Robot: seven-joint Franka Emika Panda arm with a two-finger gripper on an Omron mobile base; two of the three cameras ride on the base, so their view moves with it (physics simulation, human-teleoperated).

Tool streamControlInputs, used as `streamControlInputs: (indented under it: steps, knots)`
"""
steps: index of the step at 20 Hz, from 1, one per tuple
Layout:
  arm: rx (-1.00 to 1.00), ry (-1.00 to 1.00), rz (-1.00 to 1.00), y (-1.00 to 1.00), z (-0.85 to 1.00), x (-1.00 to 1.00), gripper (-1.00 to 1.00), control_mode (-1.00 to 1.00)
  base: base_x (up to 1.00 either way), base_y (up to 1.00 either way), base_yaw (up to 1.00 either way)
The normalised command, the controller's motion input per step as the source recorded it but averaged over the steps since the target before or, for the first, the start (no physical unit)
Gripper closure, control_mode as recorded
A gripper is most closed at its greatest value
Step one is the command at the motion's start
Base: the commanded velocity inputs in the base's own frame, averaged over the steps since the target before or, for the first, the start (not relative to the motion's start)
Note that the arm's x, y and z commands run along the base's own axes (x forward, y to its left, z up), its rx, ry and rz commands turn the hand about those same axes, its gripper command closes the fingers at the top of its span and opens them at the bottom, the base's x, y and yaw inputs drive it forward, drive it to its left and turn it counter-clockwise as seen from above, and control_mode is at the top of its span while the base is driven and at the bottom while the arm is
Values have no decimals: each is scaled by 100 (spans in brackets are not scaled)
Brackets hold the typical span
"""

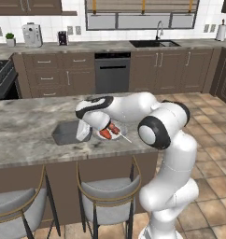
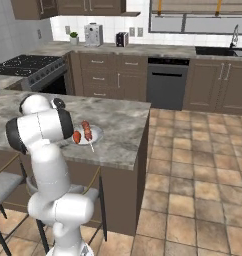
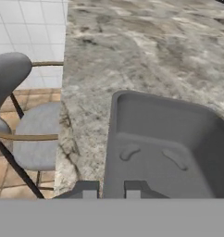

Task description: Retrieve the tupperware and aluminum foil from the cabinet and place them on the dining counter near the plate with kebab skewer and sweet potato to prepare for storing leftovers.

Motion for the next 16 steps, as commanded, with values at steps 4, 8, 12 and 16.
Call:
streamControlInputs:
  steps: [4,8,12,16]
  knots:
    - [0,0,0,15,-45,39,100,-100,0,0,0]
    - [0,0,0,30,-33,51,100,-100,0,0,0]
    - [0,0,0,15,-27,48,100,-100,0,0,0]
    - [0,0,0,-4,-25,27,100,-100,0,0,0]
